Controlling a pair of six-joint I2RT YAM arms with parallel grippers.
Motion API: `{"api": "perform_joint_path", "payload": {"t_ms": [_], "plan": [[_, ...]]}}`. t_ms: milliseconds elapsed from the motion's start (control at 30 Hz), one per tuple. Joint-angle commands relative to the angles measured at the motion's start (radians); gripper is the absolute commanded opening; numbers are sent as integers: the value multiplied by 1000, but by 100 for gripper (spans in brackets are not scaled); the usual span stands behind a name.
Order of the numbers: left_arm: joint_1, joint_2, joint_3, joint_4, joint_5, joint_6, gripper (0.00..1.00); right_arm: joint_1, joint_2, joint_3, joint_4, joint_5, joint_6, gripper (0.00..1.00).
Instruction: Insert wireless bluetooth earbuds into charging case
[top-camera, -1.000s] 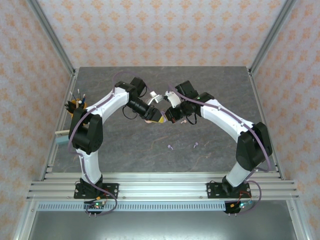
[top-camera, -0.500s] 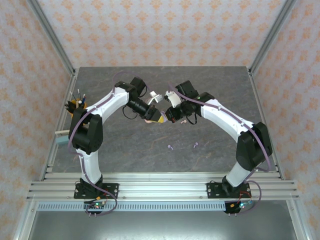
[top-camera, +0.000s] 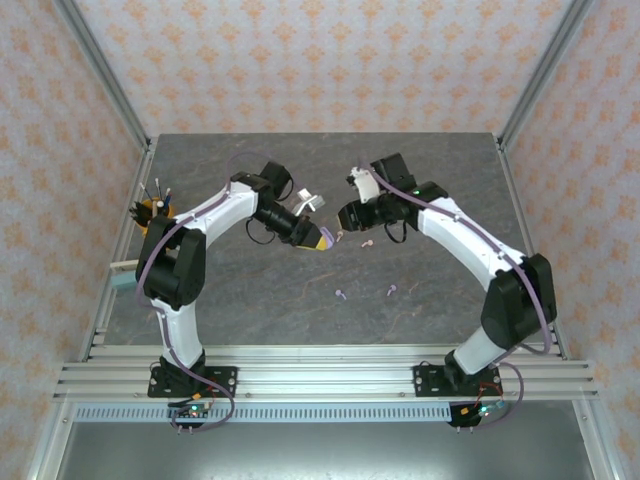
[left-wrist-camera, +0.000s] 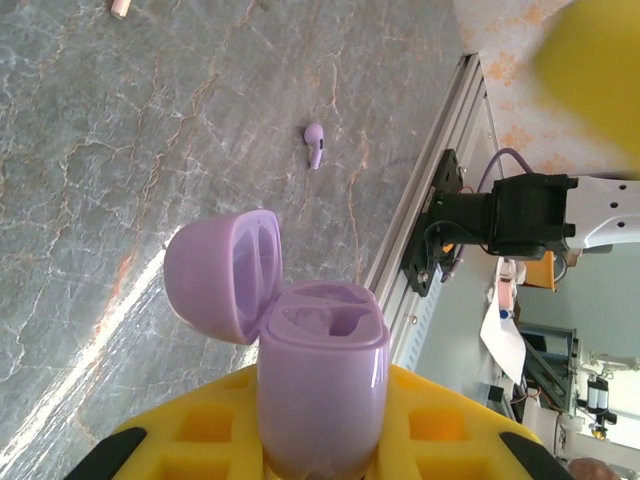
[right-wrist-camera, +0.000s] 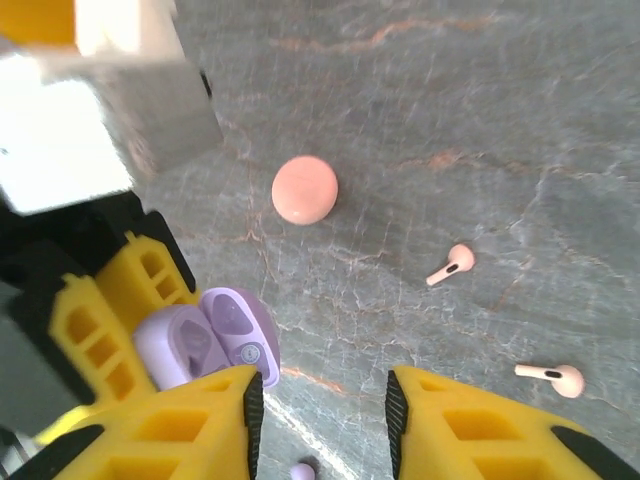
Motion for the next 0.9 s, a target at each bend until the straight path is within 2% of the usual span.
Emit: {"api": "perform_joint_path", "payload": {"t_ms": [0,367,467,633,733,867], "plan": [[2,-61,-17,48,-8,-19,0,-3,-49,-10,38,-15,33,39],[6,-94,-23,61,-15,-19,0,-9,-25,-55,97,-29,88,39],[6,-128,-44,109,-59,-45,0,-27,-47,-82,120,-16,127,39],[0,-238,-162,314,-231,-135,0,-54,-103,-143,139,22,213,39],[-7,-304,-251,465,-293,-167,0,-63,-144,-191,148,59,272,39],[-49,-397,-400,674,-430,-140,0,-63,-202,-257,165,116,348,39]]}}
